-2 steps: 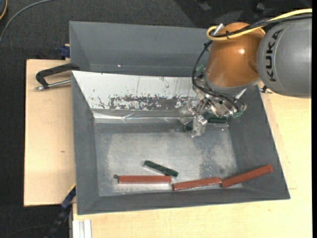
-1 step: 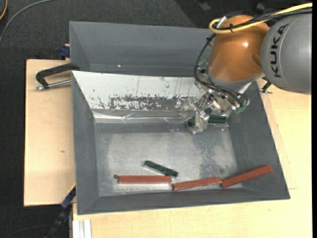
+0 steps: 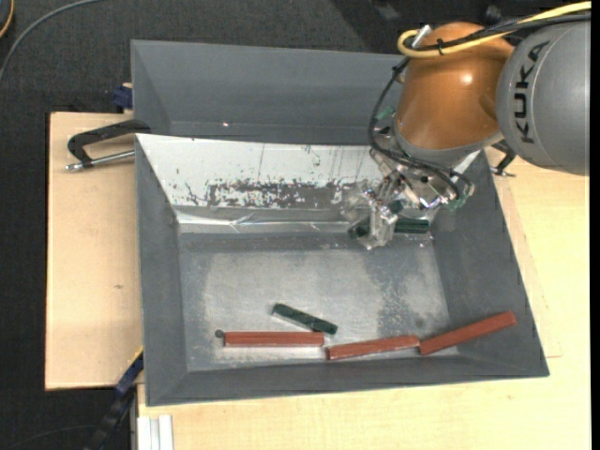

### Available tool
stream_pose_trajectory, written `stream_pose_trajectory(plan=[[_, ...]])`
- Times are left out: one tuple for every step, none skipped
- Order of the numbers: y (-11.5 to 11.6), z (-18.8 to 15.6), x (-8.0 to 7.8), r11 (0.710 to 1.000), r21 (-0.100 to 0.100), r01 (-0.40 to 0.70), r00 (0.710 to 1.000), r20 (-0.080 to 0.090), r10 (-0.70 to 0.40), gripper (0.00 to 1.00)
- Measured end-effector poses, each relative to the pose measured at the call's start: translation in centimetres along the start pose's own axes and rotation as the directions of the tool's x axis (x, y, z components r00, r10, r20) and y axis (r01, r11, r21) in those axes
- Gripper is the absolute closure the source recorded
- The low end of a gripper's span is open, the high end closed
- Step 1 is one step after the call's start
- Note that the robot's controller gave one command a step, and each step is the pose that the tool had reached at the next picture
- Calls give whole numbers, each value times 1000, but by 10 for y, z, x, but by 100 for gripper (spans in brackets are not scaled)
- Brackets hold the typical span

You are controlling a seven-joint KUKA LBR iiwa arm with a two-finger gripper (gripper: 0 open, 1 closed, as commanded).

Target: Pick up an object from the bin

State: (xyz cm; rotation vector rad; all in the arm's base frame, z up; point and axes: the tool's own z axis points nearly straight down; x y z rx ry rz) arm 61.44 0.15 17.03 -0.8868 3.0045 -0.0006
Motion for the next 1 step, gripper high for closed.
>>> stream_pose_trajectory(plan=[[-1,-30,-3,1000,2,-2,1000,2,2,100]])
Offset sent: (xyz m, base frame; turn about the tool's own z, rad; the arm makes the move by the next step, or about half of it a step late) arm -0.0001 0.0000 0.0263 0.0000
